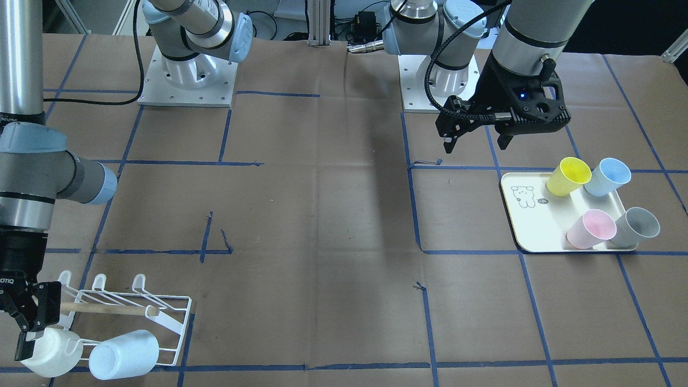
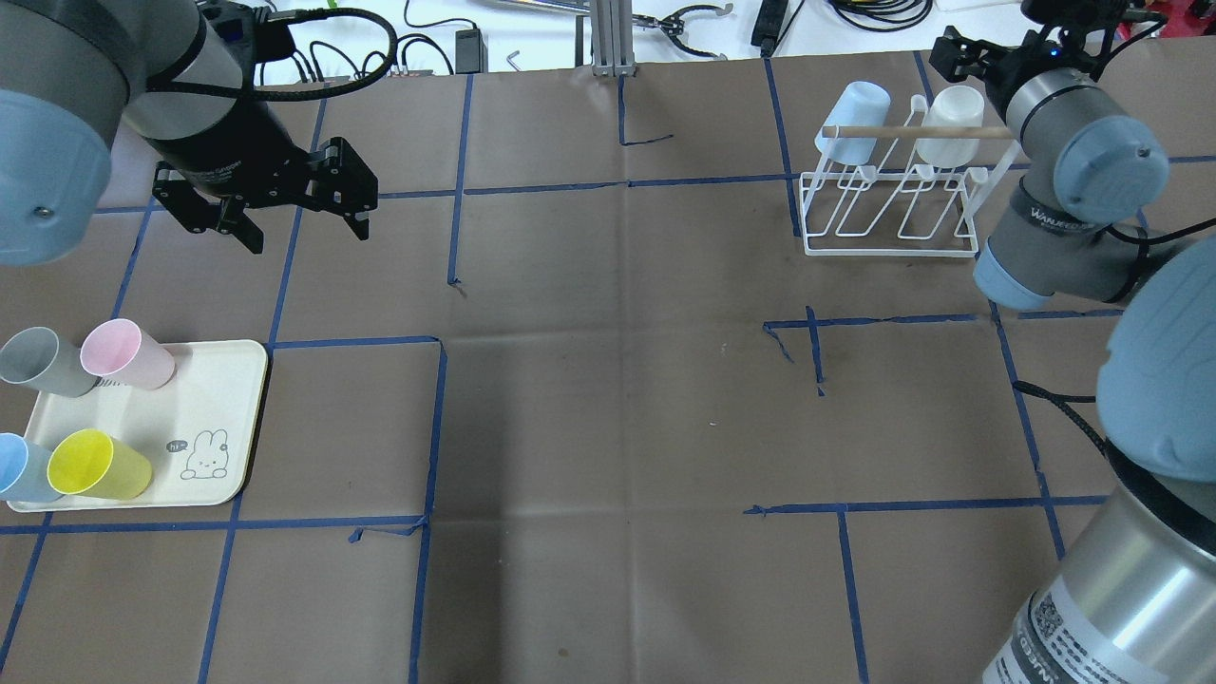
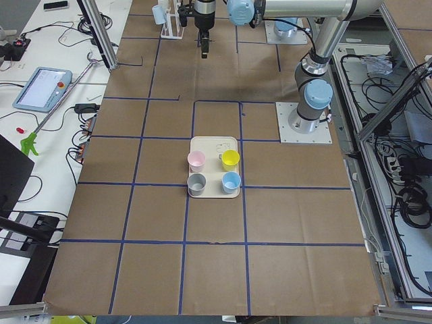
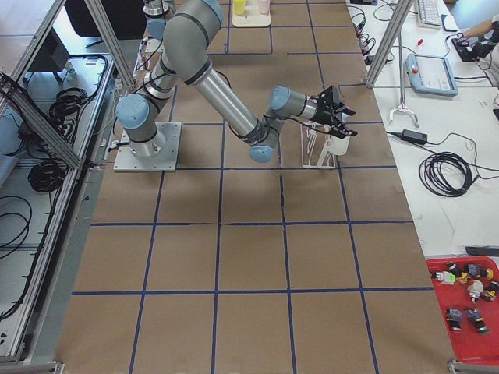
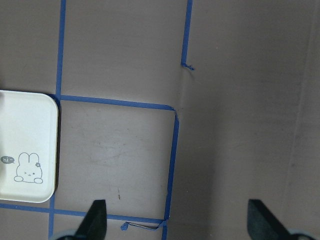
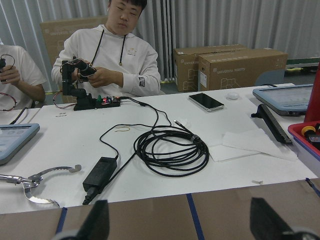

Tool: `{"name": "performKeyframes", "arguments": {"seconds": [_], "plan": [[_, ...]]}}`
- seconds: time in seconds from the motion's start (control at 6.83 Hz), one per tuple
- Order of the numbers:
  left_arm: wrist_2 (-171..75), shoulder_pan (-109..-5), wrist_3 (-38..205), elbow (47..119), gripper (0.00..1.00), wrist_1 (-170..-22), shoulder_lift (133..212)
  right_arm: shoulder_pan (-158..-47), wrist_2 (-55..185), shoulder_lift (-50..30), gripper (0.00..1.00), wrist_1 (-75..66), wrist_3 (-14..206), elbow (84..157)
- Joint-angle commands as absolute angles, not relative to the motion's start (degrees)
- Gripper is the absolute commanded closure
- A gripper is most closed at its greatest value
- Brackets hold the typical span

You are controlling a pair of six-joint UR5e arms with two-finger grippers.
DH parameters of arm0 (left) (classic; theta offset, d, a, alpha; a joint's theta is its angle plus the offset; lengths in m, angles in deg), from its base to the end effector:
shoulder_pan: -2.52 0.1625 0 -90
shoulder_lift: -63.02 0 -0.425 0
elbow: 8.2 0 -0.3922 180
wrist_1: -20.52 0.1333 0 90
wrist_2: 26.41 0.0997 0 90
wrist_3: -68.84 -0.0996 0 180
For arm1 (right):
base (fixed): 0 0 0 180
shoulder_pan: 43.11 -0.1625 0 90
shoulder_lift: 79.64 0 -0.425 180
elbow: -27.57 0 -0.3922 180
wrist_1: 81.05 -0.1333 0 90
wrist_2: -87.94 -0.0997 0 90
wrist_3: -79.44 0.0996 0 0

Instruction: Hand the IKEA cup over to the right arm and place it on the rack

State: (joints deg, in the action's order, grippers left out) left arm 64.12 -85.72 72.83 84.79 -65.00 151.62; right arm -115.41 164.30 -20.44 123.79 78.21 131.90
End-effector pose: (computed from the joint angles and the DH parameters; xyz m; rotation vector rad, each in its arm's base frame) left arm -0.1174 -0.4901 0.4820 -0.1575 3.1284 -0.0793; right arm -0.0390 -0.6380 0.3096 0.1554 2.5593 -1.8056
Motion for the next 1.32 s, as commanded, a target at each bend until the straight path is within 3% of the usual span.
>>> {"name": "performKeyframes", "arguments": {"seconds": [0.0,0.29,0.73,1.17], "plan": [[64.21,-85.72,72.80,84.79,0.01,-65.00,151.61,-118.50,164.31,-11.13,0.00,108.28,77.69,132.94],[64.21,-85.72,72.71,84.79,0.01,-65.00,151.61,-123.50,166.49,-1.38,0.00,88.56,77.86,132.95],[64.21,-85.72,72.71,84.79,0.01,-64.91,151.61,-133.08,176.34,6.65,0.00,62.19,78.30,132.60],[64.21,-85.72,72.71,84.79,0.01,-65.00,151.61,-133.72,176.27,15.87,0.00,33.82,78.38,132.33]]}}
